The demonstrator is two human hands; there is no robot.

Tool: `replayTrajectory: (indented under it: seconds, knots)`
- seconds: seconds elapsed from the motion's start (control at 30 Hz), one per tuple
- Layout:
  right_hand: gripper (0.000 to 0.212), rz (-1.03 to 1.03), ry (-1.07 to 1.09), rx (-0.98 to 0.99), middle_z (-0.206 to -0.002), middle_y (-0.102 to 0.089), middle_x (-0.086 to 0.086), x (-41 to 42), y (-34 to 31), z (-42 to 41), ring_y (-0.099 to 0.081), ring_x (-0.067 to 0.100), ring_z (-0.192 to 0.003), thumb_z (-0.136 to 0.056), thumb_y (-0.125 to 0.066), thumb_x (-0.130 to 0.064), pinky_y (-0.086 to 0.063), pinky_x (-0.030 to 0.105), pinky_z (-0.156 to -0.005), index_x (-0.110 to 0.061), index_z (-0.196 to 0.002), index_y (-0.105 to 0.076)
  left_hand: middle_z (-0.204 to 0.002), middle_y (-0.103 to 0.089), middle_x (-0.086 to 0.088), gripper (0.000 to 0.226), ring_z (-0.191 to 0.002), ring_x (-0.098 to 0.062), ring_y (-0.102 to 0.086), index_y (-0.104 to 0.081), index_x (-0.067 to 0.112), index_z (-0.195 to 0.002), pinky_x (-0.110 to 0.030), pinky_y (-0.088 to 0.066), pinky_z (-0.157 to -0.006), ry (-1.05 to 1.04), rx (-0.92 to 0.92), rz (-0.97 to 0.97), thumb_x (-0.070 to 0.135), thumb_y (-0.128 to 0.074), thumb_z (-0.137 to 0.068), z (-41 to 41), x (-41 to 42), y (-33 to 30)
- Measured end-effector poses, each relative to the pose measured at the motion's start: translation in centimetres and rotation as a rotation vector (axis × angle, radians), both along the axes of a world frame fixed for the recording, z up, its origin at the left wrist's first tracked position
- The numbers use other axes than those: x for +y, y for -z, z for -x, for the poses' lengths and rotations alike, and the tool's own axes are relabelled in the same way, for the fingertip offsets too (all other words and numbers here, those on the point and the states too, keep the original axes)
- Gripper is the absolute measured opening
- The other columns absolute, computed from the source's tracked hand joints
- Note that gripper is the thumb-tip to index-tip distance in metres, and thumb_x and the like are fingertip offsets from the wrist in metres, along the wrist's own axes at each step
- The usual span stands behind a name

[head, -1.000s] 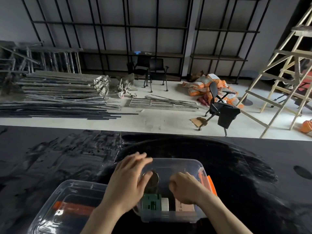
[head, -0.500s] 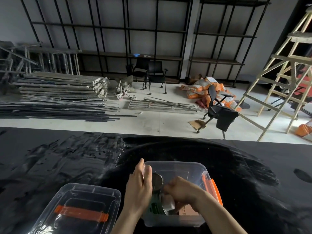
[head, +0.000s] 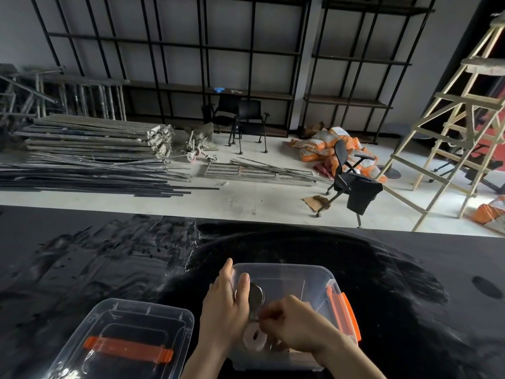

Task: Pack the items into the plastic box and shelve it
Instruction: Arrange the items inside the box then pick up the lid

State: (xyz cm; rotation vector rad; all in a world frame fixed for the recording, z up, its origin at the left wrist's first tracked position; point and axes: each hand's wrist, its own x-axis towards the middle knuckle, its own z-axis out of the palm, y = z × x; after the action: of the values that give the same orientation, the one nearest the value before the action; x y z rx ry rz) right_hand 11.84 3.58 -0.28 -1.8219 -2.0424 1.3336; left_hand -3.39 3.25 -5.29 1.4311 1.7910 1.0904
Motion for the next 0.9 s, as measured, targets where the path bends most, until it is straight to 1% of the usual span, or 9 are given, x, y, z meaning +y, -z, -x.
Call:
replayTrajectory:
  seconds: [0.17, 0.33, 0.43, 0.5, 0.57, 0.63, 0.7, 0.77, 0.9]
  knots:
    - [0.025, -0.043, -0.047, 0.001, -0.065, -0.067, -0.011, -0.2, -1.0, 1.2, -0.067, 0.008, -0.074, -0.091, -0.058, -0.02, -0.059, 0.035, -0.09, -0.022, -0.102, -0.08, -0.154, -0.047, -0.001, 0.062, -0.14, -0.015, -0.045, -0.026, 0.025, -0.156, -0.038, -0.036, -0.115, -0.01, 0.008, -0.003, 0.046, -0.043, -0.1, 0.6, 0.1, -0.1]
    - [0.028, -0.097, -0.115, -0.029, -0.074, -0.075, -0.009, 0.4, -1.5, 2.2, -0.073, 0.018, -0.086, -0.082, -0.052, -0.037, -0.055, 0.045, -0.096, -0.036, -0.088, -0.079, -0.154, -0.048, -0.002, 0.062, -0.14, -0.015, -0.046, -0.027, 0.023, -0.156, -0.038, -0.037, -0.115, -0.041, 0.02, -0.001, 0.044, -0.046, -0.1, 2.1, -0.1, -0.8]
    - [0.021, -0.197, -0.238, -0.033, -0.075, -0.075, -0.006, 0.4, -2.0, 5.8, -0.072, 0.017, -0.077, -0.088, -0.057, -0.034, -0.06, 0.043, -0.082, -0.03, -0.083, -0.077, -0.156, -0.044, 0.001, 0.063, -0.141, -0.012, -0.044, -0.027, 0.024, -0.156, -0.033, -0.037, -0.114, -0.149, 0.024, -0.031, 0.048, -0.042, -0.1, 5.9, -2.6, -0.9]
    - [0.016, -0.332, -0.162, 0.065, -0.081, -0.077, -0.006, 0.6, -3.1, 6.3, -0.072, 0.011, -0.076, -0.094, -0.062, -0.03, -0.061, 0.035, -0.076, -0.026, -0.092, -0.077, -0.152, -0.047, 0.006, 0.061, -0.136, -0.008, -0.047, -0.033, 0.023, -0.154, -0.029, -0.04, -0.11, -0.164, 0.046, -0.077, 0.049, -0.042, -0.099, 6.9, -3.2, -1.2]
    - [0.013, -0.422, -0.074, 0.217, -0.086, -0.077, -0.008, 0.6, -4.4, 6.8, -0.072, 0.007, -0.08, -0.095, -0.065, -0.029, -0.061, 0.03, -0.077, -0.027, -0.1, -0.076, -0.14, -0.06, 0.005, 0.052, -0.124, -0.008, -0.059, -0.047, 0.021, -0.146, -0.034, -0.049, -0.104, -0.194, 0.043, -0.16, 0.044, -0.045, -0.099, 7.4, -3.2, -2.4]
    - [0.012, -0.405, -0.044, 0.376, -0.088, -0.077, -0.008, 0.2, -5.4, 7.9, -0.073, 0.006, -0.083, -0.095, -0.066, -0.026, -0.062, 0.031, -0.079, -0.025, -0.102, -0.076, -0.122, -0.07, 0.001, 0.041, -0.109, -0.011, -0.066, -0.056, 0.018, -0.136, -0.036, -0.055, -0.094, -0.278, 0.029, -0.219, 0.036, -0.047, -0.101, 8.5, -2.9, -3.2]
    - [0.012, -0.35, -0.016, 0.461, -0.088, -0.077, -0.006, -0.4, -5.4, 10.0, -0.073, 0.007, -0.083, -0.094, -0.066, -0.027, -0.062, 0.034, -0.08, -0.024, -0.1, -0.076, -0.116, -0.072, -0.004, 0.037, -0.101, -0.015, -0.067, -0.06, 0.014, -0.13, -0.028, -0.052, -0.082, -0.354, 0.041, -0.2, 0.034, -0.047, -0.102, 10.7, -2.3, -3.2]
    - [0.017, -0.328, -0.01, 0.403, -0.091, -0.078, -0.006, -0.8, -4.1, 12.3, -0.071, 0.005, -0.085, -0.092, -0.064, -0.035, -0.06, 0.032, -0.083, -0.024, -0.101, -0.075, -0.113, -0.073, -0.008, 0.034, -0.096, -0.021, -0.067, -0.062, 0.012, -0.126, -0.028, -0.047, -0.075, -0.428, 0.091, -0.123, 0.031, -0.049, -0.101, 13.0, -2.2, -2.8]
    - [0.045, -0.191, -0.114, 0.158, -0.128, -0.059, 0.007, -3.5, -0.2, 18.7, -0.058, 0.029, -0.123, -0.091, -0.055, -0.048, -0.046, 0.039, -0.105, -0.021, -0.127, -0.056, -0.123, -0.071, -0.011, 0.04, -0.11, -0.031, -0.066, -0.061, 0.014, -0.129, -0.041, -0.048, -0.091, -0.622, 0.163, 0.108, 0.034, -0.053, -0.096, 19.8, -4.9, 0.0]
